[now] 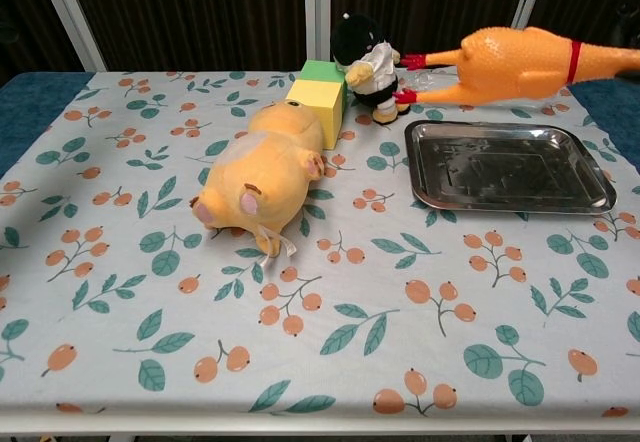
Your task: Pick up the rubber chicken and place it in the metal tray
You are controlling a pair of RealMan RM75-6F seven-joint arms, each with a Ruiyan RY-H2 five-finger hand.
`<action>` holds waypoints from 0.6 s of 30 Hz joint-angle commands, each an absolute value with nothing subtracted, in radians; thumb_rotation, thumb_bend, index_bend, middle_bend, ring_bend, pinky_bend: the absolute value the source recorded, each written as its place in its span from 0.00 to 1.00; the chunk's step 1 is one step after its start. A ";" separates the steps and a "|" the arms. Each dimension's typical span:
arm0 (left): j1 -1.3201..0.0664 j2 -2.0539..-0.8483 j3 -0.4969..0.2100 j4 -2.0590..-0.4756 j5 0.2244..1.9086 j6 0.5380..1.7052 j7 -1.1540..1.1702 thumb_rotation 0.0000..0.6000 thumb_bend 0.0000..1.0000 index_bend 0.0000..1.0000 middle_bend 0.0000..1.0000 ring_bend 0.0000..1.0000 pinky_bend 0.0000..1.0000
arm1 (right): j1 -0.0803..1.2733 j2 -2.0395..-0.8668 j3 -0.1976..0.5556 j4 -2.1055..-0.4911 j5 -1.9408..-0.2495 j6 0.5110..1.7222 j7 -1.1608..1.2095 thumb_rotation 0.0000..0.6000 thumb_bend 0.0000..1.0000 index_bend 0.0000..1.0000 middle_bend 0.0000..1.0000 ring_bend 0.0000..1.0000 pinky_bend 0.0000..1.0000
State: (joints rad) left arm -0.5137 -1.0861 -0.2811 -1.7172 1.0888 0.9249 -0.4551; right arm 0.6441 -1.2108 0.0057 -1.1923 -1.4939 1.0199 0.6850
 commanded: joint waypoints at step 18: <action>-0.511 -1.089 -0.282 -1.694 1.030 0.884 -0.455 1.00 0.10 0.19 0.10 0.04 0.16 | 0.611 -1.550 -0.065 -0.630 -1.607 1.028 0.969 1.00 0.39 0.93 0.81 0.70 0.82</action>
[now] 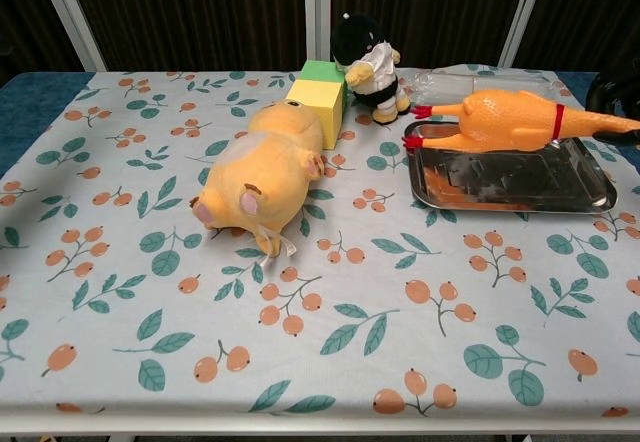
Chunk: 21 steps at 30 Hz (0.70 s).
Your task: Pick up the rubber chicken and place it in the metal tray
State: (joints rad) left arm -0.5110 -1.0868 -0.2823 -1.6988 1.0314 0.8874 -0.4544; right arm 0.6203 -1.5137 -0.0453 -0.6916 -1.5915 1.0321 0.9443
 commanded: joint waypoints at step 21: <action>-0.493 -1.105 -0.280 -1.675 1.047 0.910 -0.444 1.00 0.10 0.19 0.10 0.04 0.16 | 0.605 -1.576 -0.103 -0.568 -1.612 0.912 0.879 1.00 0.00 0.00 0.09 0.00 0.10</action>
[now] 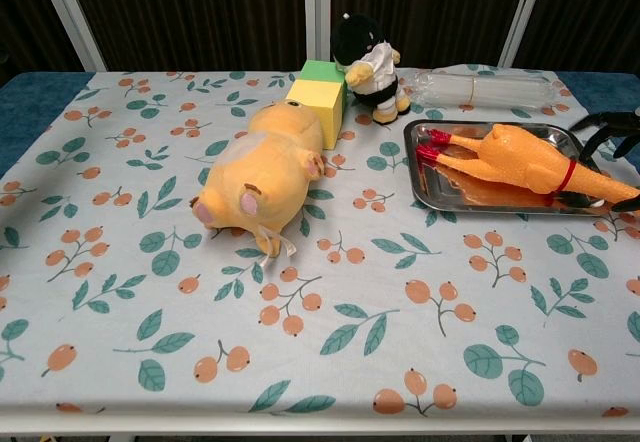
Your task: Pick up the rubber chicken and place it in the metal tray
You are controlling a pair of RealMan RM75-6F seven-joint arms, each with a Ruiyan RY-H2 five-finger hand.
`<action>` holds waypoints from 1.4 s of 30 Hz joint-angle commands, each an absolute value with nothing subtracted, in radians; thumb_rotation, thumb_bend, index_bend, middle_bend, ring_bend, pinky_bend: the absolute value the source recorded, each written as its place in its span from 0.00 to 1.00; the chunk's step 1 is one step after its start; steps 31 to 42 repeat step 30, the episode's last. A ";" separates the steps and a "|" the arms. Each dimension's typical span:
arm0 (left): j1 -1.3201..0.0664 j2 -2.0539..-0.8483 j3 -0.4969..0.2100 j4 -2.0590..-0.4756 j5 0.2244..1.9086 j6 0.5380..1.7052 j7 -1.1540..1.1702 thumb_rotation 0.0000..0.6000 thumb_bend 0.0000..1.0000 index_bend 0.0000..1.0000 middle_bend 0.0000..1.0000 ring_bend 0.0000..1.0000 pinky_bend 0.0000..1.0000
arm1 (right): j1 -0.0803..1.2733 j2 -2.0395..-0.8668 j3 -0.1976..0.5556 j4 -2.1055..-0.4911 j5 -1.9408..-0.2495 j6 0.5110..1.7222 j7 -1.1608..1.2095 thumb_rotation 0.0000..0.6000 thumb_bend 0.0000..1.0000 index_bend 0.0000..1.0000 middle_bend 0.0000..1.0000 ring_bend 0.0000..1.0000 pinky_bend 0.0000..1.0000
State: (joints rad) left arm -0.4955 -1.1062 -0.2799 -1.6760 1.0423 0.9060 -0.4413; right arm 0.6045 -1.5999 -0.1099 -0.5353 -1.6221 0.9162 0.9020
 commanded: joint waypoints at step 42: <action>-0.158 -1.119 -0.074 -1.687 1.283 1.508 0.080 1.00 0.12 0.20 0.10 0.04 0.16 | 0.128 -1.004 -0.012 -1.568 -1.475 1.617 0.163 1.00 0.12 0.00 0.18 0.08 0.22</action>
